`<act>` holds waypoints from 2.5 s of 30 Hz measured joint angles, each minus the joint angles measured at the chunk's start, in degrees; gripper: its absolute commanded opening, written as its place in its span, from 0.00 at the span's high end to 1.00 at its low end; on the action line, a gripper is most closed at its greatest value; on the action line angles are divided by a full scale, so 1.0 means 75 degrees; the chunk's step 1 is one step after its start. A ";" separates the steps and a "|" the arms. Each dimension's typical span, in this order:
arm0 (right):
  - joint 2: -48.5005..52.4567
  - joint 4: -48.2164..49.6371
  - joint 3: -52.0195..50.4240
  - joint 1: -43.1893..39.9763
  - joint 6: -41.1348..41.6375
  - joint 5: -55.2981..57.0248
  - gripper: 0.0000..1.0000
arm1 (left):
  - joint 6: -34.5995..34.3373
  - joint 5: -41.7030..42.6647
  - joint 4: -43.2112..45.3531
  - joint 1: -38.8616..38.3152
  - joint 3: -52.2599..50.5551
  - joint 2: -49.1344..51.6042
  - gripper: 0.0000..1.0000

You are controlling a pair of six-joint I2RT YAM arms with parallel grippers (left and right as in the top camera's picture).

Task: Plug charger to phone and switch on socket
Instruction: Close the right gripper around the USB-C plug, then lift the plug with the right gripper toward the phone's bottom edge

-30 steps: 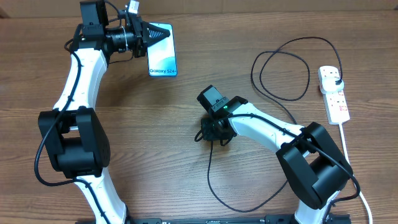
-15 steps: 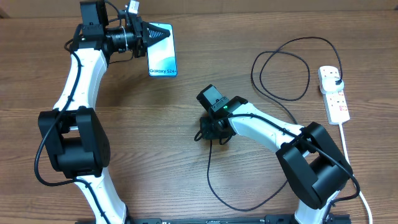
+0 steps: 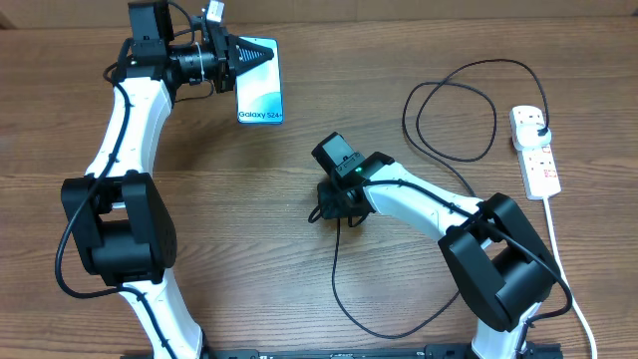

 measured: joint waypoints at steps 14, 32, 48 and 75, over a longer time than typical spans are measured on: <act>0.0067 -0.0539 0.0152 0.0012 0.0664 0.0577 0.65 | 0.0000 0.0195 0.0003 0.0000 0.0000 0.0000 0.96; 0.0114 -0.0583 0.0187 0.0152 0.0871 0.0050 0.77 | -0.0006 0.0195 0.0029 0.0082 0.0000 0.0000 0.96; 0.0160 -0.0516 0.0201 0.0152 0.1000 -0.0119 0.96 | -0.0006 0.0195 0.0035 0.0093 0.0000 0.0000 0.96; 0.0396 0.0895 0.0659 -0.1973 -0.0297 -0.5508 0.96 | -0.0484 0.0169 0.0950 0.0093 0.0000 0.0000 0.96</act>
